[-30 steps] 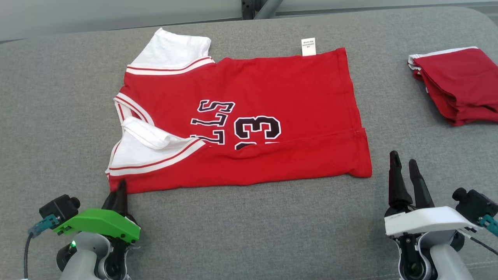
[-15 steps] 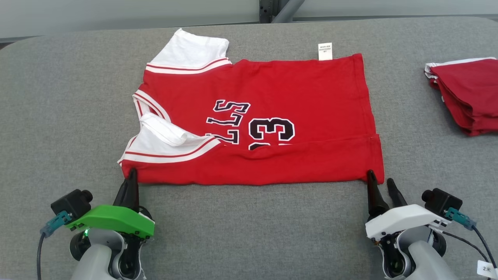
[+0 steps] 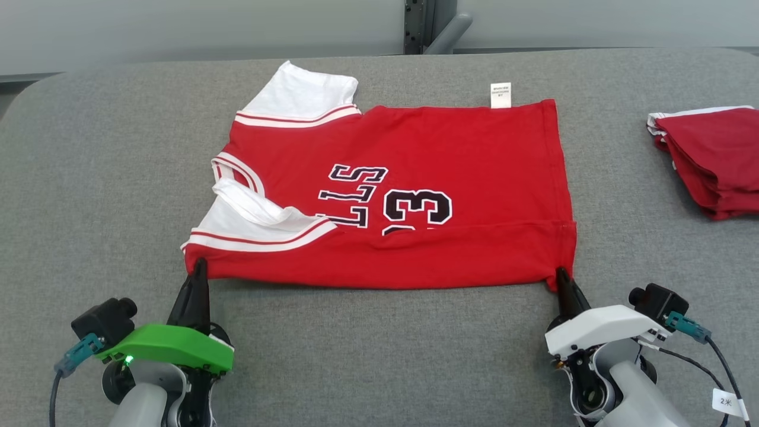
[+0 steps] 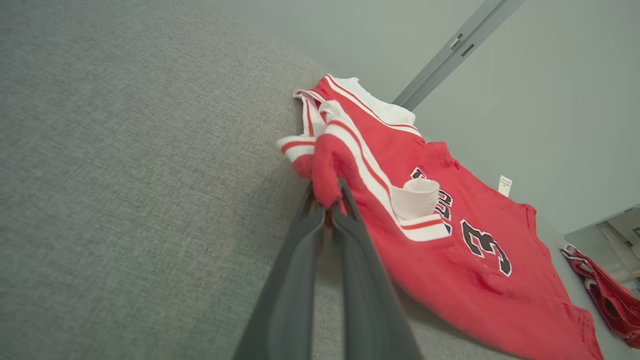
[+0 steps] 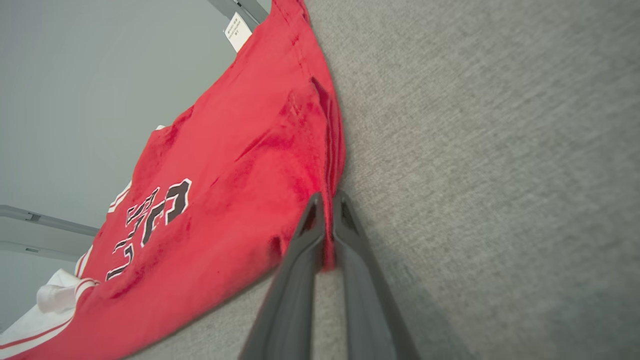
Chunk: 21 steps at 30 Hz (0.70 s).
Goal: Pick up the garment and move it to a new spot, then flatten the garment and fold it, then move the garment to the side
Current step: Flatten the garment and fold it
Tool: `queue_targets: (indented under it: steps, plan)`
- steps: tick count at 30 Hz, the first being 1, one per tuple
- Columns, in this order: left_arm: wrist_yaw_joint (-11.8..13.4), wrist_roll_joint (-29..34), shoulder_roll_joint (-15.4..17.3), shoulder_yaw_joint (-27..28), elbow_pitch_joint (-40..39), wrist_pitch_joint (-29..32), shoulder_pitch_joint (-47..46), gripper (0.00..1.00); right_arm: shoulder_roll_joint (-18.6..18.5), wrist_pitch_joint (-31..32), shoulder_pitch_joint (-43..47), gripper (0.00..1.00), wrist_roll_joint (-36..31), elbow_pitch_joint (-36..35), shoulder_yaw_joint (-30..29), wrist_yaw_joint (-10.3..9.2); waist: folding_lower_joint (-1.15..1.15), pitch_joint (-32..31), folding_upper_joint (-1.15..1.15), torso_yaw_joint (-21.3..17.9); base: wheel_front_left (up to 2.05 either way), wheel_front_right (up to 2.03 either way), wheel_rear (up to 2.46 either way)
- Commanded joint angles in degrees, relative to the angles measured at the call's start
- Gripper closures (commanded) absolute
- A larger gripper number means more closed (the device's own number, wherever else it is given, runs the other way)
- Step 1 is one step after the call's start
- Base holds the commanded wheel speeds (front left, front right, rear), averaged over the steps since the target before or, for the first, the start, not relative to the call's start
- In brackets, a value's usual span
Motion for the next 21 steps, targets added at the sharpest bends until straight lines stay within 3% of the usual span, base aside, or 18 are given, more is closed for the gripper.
queue_targets:
  steps: [1,10,17,21]
  plan:
    - [0.0,0.6,0.6,-0.1,-0.8,-0.1,1.0,1.00,0.6,0.4,1.6,1.00,0.4,-0.5,0.3,0.05,0.00,-0.7,0.10,-0.2,0.00,0.00,0.00]
    - [2.0,0.5,2.4,0.2,-10.1,0.6,8.5,1.00,-1.3,3.0,9.3,1.00,-2.9,-11.0,-4.2,0.03,0.00,-3.1,0.10,-1.1,0.00,0.00,0.00]
    - [6.1,-0.7,3.6,1.4,-19.9,2.1,19.0,1.00,-1.3,10.2,18.7,1.00,-8.3,-22.4,-10.0,0.02,0.00,-3.6,0.10,-1.6,0.00,0.00,0.00]
    - [7.1,-1.4,3.4,1.0,-22.5,3.2,22.8,1.00,-0.6,13.9,22.2,1.00,-10.6,-27.1,-12.2,0.02,0.00,-3.4,0.10,-1.6,0.00,0.00,0.00]
